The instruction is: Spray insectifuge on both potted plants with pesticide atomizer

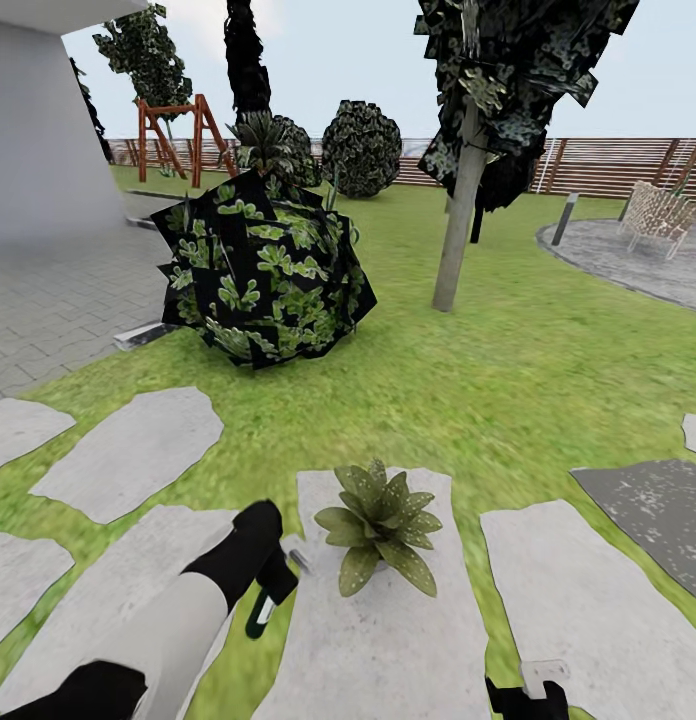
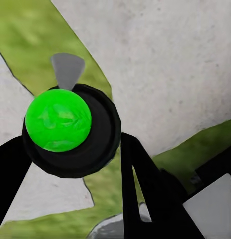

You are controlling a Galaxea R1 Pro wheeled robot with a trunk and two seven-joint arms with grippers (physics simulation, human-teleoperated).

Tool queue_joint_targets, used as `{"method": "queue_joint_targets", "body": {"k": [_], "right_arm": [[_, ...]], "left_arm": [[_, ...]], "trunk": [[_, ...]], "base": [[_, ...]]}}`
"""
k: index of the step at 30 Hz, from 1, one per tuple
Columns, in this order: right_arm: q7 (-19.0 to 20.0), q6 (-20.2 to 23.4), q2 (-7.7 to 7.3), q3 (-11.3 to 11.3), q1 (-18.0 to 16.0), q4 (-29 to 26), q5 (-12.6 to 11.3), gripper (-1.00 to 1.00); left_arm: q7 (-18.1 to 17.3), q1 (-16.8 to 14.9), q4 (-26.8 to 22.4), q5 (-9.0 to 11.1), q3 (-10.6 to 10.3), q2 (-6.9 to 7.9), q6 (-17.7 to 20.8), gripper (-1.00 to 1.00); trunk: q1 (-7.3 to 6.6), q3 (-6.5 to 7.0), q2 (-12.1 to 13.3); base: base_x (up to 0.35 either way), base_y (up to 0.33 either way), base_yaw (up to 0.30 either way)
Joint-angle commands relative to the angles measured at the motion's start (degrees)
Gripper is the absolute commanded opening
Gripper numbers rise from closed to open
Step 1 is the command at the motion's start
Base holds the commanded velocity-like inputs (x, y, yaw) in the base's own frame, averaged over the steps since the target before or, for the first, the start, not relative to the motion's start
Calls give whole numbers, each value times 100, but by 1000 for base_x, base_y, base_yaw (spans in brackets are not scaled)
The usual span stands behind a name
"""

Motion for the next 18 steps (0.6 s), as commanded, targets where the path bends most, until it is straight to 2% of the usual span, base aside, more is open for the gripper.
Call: {"method": "queue_joint_targets", "body": {"k": [1,7,11,18], "right_arm": [[27,-20,-1,-49,-3,5,28,100],[27,-20,7,-49,-3,-4,28,100],[27,-20,8,-49,-3,-4,28,100],[27,-20,16,-49,-3,-3,28,100]], "left_arm": [[-66,2,14,-66,-8,-2,14,-100],[-79,13,358,-64,-9,5,5,-100],[-78,22,554,-73,-19,13,-49,-100],[-80,30,570,-75,-22,13,-54,-100]], "trunk": [[-1,-5,-2],[-1,-5,-2],[-1,-5,-2],[-1,-5,-2]], "base": [[0,0,0],[26,0,-39],[164,76,-272],[7,5,-299]]}}
